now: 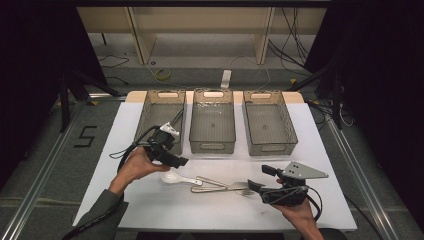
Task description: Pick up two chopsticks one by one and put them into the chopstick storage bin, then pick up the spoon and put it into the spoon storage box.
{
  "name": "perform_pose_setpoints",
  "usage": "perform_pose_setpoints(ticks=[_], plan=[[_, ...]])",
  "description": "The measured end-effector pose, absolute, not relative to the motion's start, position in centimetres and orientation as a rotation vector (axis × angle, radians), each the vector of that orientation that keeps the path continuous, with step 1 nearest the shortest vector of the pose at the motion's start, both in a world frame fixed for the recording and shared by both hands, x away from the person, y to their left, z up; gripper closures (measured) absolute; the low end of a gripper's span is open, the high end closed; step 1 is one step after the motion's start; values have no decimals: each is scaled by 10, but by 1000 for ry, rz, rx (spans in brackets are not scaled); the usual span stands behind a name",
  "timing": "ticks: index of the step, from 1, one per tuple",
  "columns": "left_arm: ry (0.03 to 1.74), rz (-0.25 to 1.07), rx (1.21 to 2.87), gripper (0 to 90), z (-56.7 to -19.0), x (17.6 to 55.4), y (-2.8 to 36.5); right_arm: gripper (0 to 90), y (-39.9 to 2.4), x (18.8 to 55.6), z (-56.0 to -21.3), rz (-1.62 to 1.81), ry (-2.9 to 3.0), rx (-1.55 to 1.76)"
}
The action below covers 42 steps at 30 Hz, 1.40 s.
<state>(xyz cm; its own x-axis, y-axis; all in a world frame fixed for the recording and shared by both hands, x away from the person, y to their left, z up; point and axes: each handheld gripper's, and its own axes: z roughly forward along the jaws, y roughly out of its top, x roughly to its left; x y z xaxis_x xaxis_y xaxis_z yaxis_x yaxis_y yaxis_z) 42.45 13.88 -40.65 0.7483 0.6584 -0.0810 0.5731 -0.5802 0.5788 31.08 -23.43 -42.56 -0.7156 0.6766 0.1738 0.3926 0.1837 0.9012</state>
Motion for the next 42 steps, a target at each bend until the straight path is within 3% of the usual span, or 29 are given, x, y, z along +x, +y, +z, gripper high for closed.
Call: perform_pose_setpoints(ticks=[26,42], plan=[[884,177,2467,169,-429,416,132,261,-233,310,-424,1539,2197,1018],[814,165,2559,225,-441,413,124,260,-231,310,-424,1536,2212,1000]])
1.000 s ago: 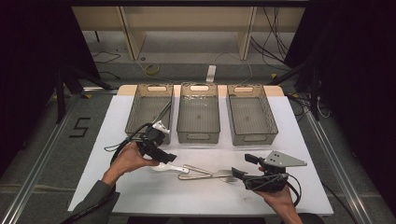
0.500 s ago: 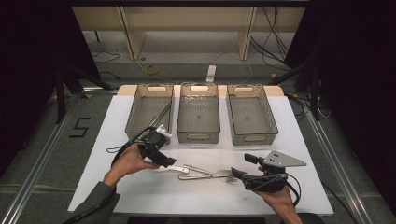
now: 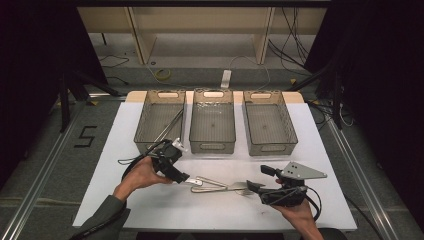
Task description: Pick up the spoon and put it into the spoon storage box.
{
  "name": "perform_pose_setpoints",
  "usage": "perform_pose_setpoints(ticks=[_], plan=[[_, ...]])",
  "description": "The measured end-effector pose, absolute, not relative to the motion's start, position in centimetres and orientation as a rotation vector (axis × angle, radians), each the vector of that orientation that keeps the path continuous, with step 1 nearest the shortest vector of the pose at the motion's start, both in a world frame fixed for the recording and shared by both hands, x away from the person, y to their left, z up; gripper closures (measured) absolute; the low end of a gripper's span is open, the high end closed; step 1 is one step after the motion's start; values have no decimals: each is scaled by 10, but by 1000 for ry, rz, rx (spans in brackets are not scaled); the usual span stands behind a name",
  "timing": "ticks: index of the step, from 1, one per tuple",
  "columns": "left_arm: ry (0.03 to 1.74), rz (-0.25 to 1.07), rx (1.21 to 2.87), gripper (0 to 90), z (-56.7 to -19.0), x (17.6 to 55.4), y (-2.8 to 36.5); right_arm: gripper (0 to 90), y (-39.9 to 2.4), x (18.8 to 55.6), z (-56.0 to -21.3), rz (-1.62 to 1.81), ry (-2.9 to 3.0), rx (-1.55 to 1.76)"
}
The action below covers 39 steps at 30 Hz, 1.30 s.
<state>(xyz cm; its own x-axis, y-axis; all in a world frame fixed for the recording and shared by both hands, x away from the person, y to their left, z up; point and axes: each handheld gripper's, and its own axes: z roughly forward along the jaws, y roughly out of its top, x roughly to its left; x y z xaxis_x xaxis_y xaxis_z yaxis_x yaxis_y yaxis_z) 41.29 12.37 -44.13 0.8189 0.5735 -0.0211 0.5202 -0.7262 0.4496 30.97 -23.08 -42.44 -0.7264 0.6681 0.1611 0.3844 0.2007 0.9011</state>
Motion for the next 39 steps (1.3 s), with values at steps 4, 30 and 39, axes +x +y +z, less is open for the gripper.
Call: perform_pose_setpoints(ticks=[4,30,39], plan=[[790,157,2574,256,-444,411,121,260,-230,311,-425,1535,2216,998],[651,124,2702,523,-465,406,105,261,-229,310,-425,1518,2222,996],[598,84,2735,655,-464,403,109,261,-231,309,-424,1519,2214,999]])
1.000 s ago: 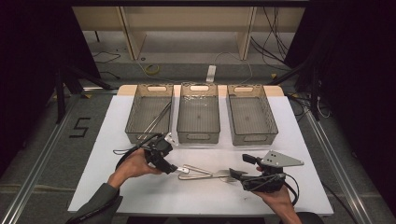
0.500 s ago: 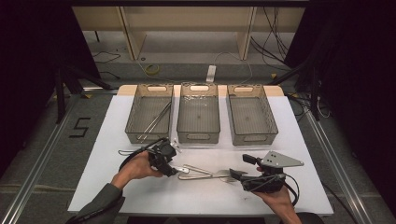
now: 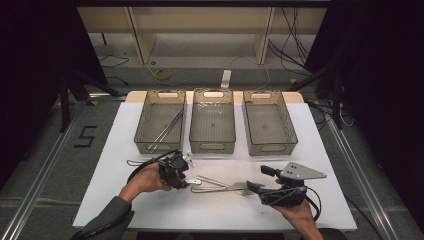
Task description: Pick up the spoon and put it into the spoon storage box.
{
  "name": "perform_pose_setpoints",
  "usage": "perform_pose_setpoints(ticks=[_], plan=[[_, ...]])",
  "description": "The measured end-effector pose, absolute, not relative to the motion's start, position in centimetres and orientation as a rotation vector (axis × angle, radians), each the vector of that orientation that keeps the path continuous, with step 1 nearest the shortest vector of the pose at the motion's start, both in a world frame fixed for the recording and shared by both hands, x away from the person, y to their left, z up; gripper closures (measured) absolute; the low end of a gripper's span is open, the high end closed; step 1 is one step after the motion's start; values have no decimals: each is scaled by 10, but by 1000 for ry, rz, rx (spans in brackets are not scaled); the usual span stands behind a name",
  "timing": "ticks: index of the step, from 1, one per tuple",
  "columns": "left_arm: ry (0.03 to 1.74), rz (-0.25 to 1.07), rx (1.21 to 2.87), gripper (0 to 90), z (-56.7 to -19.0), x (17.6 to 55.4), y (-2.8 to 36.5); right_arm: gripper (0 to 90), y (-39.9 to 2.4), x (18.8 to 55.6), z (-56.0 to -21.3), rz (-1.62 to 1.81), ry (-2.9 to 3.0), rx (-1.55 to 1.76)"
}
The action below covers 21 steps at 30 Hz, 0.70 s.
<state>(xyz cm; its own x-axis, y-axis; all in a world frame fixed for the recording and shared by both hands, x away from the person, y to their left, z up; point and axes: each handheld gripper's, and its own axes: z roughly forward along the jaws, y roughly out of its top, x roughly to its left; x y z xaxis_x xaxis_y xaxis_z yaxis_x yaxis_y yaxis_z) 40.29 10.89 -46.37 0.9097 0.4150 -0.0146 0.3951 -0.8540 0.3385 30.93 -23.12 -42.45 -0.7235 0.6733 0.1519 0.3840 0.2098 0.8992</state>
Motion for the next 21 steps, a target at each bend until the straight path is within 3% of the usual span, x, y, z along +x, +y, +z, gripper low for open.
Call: perform_pose_setpoints(ticks=[7,21], plan=[[587,76,2750,725,-463,401,110,261,-232,309,-424,1517,2214,999],[703,46,2734,739,-459,404,114,261,-232,309,-424,1517,2214,1000]])
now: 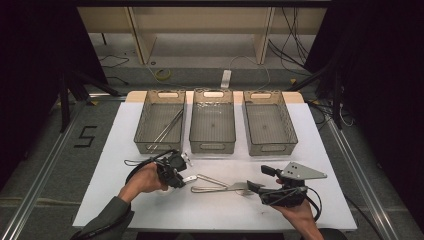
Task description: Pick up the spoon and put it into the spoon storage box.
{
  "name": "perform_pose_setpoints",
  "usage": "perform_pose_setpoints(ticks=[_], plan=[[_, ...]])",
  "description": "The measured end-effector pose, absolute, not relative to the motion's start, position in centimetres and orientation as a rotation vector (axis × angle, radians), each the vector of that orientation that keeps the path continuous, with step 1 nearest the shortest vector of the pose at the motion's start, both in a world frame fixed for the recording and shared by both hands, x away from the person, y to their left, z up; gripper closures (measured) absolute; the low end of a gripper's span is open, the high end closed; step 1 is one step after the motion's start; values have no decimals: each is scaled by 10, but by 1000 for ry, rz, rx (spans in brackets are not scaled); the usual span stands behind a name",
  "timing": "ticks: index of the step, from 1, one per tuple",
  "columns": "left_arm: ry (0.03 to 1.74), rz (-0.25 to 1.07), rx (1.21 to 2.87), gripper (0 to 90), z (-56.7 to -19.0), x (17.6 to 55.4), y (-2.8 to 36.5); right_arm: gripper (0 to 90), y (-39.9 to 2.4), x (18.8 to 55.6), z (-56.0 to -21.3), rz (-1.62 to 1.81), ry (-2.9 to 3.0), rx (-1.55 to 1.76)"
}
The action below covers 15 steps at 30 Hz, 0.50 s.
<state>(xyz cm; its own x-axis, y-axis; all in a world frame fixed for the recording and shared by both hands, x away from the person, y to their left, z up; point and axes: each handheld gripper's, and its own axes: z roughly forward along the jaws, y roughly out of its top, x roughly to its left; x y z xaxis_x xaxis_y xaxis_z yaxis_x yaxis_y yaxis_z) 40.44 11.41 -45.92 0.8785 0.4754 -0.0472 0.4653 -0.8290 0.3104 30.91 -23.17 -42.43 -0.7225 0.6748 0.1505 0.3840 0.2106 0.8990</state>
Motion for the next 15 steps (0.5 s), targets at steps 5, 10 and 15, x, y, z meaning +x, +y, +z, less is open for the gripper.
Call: perform_pose_setpoints(ticks=[5,10,15], plan=[[744,28,2697,742,-455,407,119,261,-232,309,-424,1518,2214,1004],[782,25,2641,744,-448,410,126,261,-232,310,-424,1517,2212,1006],[812,-1,2560,745,-440,413,133,261,-232,309,-424,1516,2212,1005]])
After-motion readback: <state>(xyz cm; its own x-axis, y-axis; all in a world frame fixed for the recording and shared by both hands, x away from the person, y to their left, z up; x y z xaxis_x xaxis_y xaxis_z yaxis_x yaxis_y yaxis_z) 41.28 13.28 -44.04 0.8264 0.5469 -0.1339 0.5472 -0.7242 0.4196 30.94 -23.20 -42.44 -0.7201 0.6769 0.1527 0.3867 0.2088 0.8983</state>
